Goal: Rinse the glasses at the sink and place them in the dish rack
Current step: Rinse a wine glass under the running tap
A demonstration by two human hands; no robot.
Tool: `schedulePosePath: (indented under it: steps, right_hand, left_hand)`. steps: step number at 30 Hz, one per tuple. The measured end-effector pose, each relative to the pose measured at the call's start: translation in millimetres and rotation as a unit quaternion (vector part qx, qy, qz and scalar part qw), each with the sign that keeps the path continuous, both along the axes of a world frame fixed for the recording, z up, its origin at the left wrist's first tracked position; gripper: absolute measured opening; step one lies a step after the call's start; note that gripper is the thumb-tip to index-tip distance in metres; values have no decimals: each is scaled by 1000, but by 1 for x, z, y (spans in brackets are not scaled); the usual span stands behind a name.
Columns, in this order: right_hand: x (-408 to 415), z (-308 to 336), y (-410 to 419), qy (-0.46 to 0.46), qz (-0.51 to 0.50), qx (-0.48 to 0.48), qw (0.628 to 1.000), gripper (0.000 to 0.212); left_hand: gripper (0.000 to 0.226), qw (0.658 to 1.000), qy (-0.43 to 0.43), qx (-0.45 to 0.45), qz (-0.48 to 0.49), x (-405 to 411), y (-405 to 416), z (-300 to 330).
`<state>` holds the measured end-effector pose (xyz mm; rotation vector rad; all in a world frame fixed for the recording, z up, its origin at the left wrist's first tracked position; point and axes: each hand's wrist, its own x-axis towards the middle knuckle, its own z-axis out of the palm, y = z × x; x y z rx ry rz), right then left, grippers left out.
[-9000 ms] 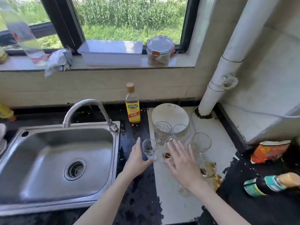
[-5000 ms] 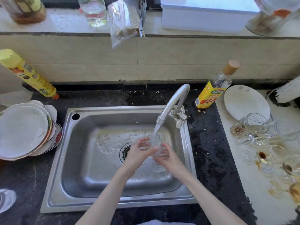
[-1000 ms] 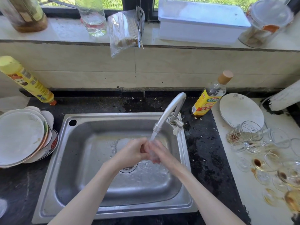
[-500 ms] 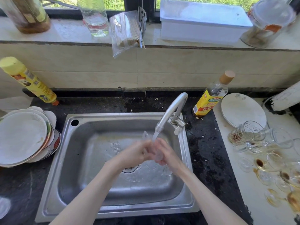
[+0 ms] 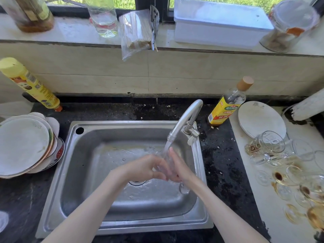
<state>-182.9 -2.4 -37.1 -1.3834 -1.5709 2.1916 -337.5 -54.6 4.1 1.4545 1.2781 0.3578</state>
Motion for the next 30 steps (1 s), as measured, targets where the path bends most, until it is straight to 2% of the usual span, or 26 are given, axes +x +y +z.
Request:
schedulePosePath:
  steps: [1,3,7,9,12,14,16,19,22,26,30]
  right_hand:
    - [-1,-2,1,1,4,0,1000,62]
    - [-4,2,-1,14,13,-20,1000,61]
    - [-9,0,-4,29,10,22,999,52]
    - [-12,0,-5,24,-18,24,999,61]
    - [-11,-4,-2,-26,-23,-7,999,72]
    - [-8,0,0,-27,-14,-20,999,75]
    - [-7,4,2,3,-6,-19,1000,71]
    - [-7,9,4,11,-10,23,1000,47]
    - [-5,14,3,24,-15,22,999,50]
    - [-3,15,5,-19,-28,-108,994,71]
    - [-3,13,5,41,-11,-223,974,65]
  left_hand:
    - [14,1000,3,-13,-11,-3,1,2]
    - [8,999,4,-10,41,-3,3,5]
    - [29,976,50,53,206,0,1,-5]
    - [24,984,18,52,168,-1,0,-4]
    - [6,1000,-3,13,19,-4,2,4]
    - [7,1000,-17,6,14,-6,6,7]
    - [13,996,-20,24,83,-5,9,5]
    - [27,973,0,63,220,-1,10,-7]
    - [20,967,-46,90,235,3,9,-9]
    - [19,976,-50,94,189,-6,9,-8]
    - [19,951,-81,79,289,-4,3,-20]
